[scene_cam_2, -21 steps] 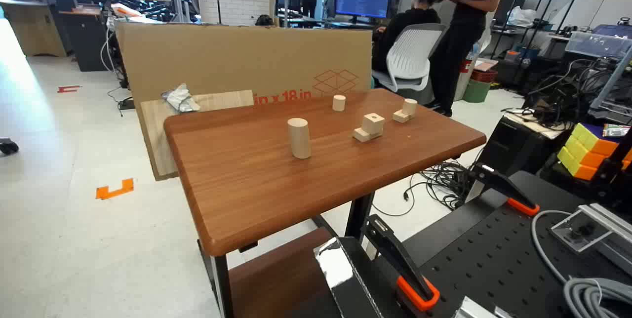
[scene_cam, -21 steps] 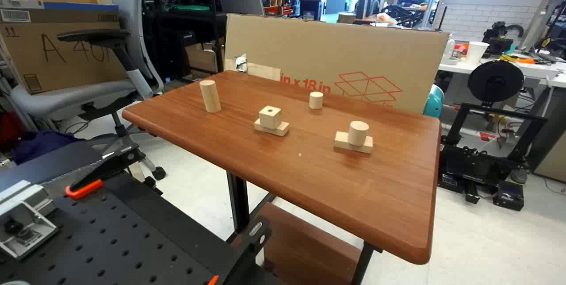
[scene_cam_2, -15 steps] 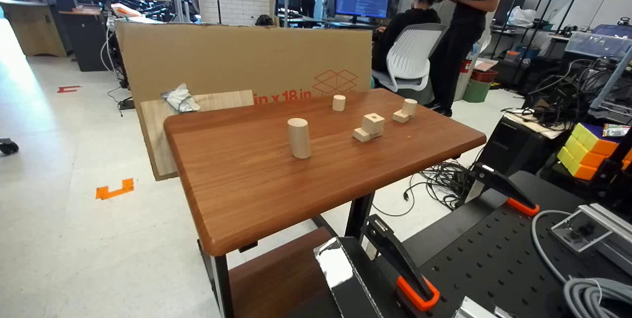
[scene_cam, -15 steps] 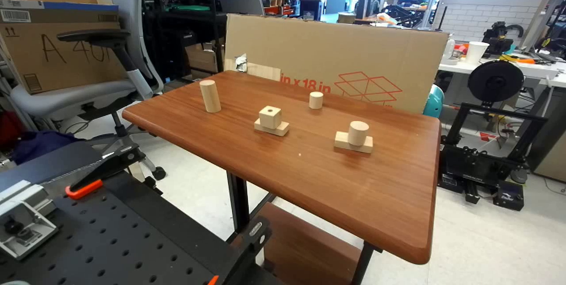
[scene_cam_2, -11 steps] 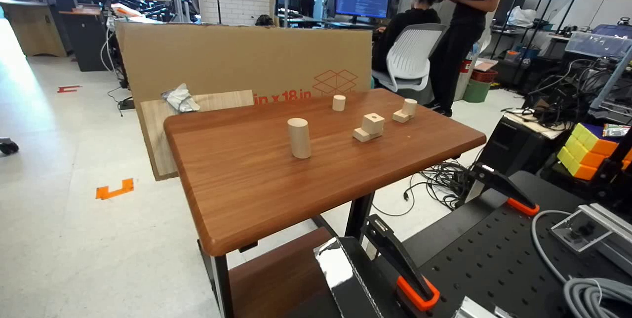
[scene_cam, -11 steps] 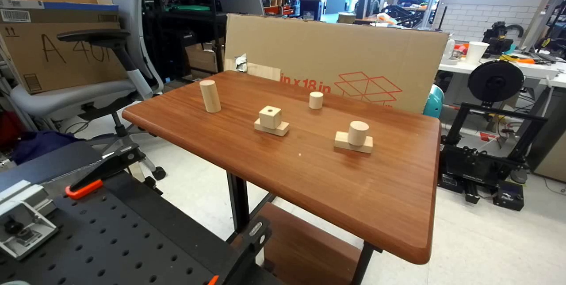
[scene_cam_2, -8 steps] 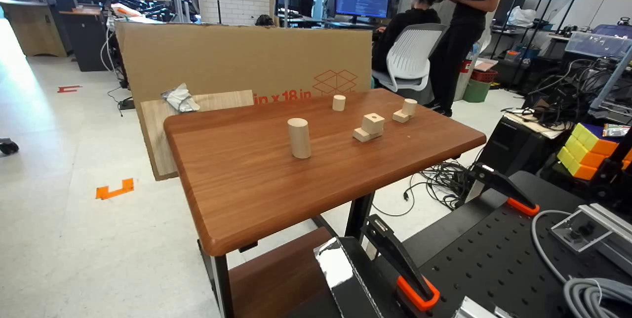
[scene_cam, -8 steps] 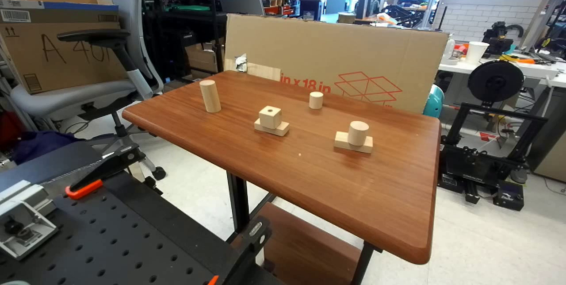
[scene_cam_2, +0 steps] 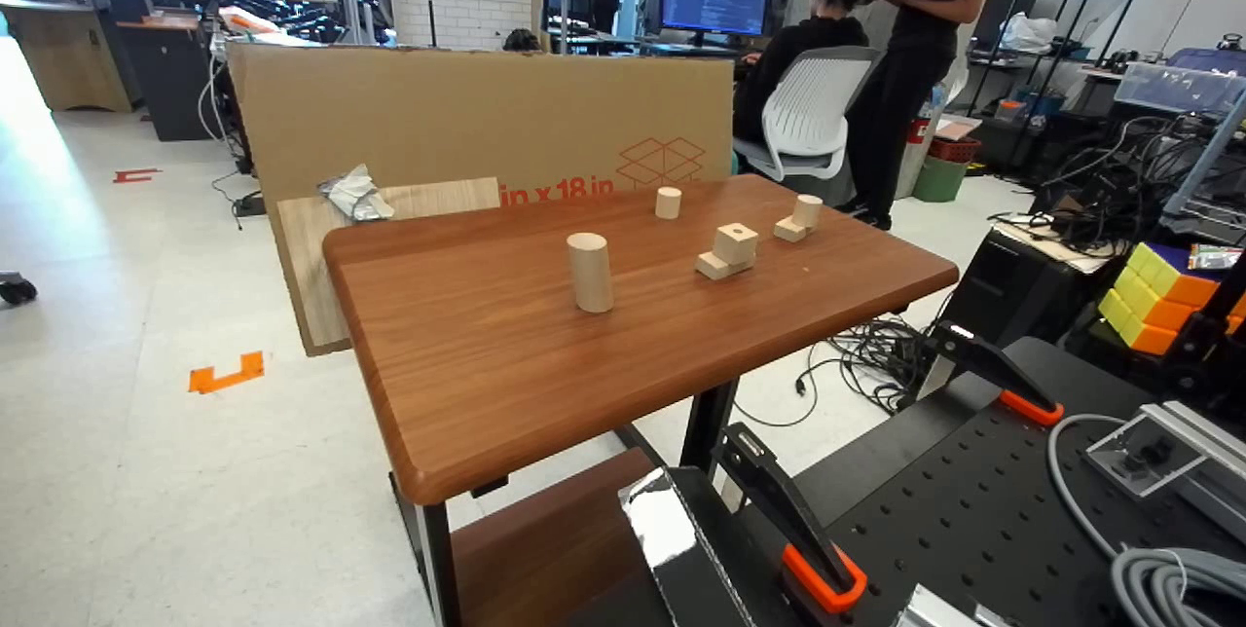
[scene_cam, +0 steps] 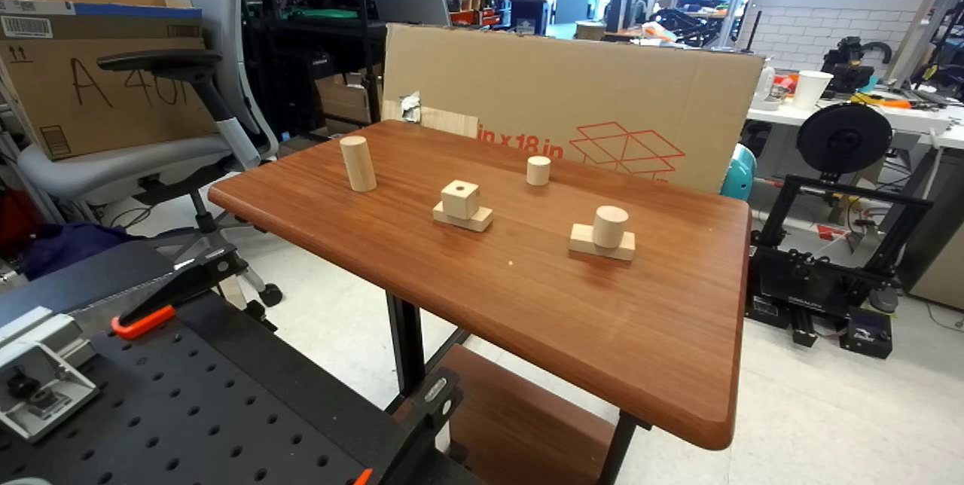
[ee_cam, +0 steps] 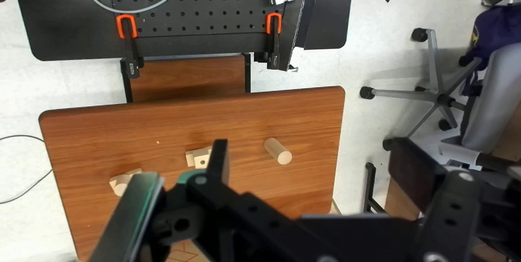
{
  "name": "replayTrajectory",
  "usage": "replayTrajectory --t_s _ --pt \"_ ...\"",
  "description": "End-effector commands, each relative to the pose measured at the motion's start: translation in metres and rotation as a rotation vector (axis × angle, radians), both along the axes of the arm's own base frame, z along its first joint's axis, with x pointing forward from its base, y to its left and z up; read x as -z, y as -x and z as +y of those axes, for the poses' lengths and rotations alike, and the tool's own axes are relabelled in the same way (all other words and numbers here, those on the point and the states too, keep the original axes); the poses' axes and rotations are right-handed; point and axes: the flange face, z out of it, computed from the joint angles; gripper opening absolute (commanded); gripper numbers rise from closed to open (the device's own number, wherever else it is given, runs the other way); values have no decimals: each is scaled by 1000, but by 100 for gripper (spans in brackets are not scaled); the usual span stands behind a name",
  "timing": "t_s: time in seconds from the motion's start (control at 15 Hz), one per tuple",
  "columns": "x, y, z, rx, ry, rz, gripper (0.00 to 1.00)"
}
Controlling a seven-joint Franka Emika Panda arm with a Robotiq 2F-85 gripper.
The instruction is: Stack the small cylinder on top of the cube square
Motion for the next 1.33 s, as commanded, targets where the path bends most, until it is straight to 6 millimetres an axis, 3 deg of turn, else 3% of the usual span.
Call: replayTrajectory --t_s 0.0,0.33,0.87,1.07,1.27 --pt "9 -16 -6 2 7 5 100" --pt "47 -64 -29 -9 27 0 100" --pt "161 -172 -65 3 132 33 100" --pt "197 -200 -75 -8 161 55 100" --pt "220 -222 -90 -9 177 69 100"
